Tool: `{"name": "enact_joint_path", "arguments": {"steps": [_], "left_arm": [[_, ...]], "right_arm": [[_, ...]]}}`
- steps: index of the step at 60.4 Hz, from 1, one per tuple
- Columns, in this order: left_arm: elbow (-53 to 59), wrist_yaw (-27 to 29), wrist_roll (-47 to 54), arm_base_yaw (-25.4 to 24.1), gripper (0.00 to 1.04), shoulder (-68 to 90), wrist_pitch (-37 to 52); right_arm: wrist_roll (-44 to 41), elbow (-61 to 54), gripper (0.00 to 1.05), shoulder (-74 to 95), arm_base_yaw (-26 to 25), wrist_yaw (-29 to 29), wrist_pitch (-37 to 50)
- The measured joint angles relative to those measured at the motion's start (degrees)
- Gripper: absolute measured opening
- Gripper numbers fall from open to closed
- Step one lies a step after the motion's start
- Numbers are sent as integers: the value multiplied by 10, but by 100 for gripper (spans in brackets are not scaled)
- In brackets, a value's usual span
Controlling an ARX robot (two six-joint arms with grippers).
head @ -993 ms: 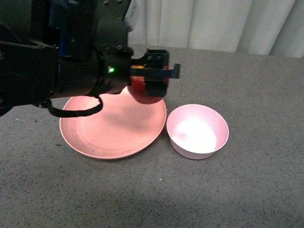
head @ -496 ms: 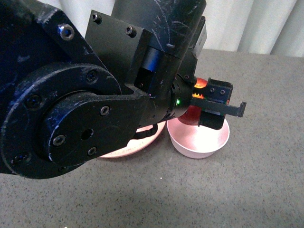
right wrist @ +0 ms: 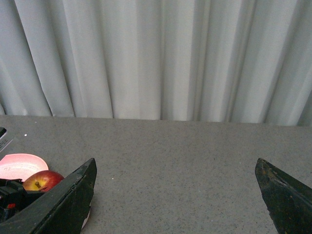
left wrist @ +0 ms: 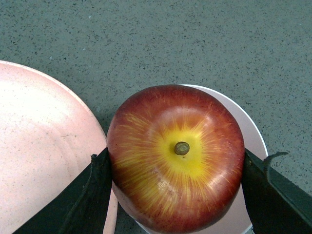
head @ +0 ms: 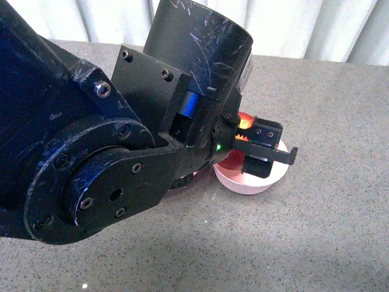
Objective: Move apple from plate to bowl
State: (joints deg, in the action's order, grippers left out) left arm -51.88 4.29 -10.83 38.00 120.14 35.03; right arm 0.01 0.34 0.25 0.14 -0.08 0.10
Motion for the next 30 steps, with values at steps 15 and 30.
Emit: {"name": "enact_joint_path", "arguments": {"steps": [15, 30], "left_arm": [[0, 0, -4, 0, 99, -1, -4], [11, -4, -10, -11, 98, -34, 7]], "right_arm": [[0, 0, 95, 0, 0, 0, 0], [0, 0, 95, 0, 0, 0, 0]]}}
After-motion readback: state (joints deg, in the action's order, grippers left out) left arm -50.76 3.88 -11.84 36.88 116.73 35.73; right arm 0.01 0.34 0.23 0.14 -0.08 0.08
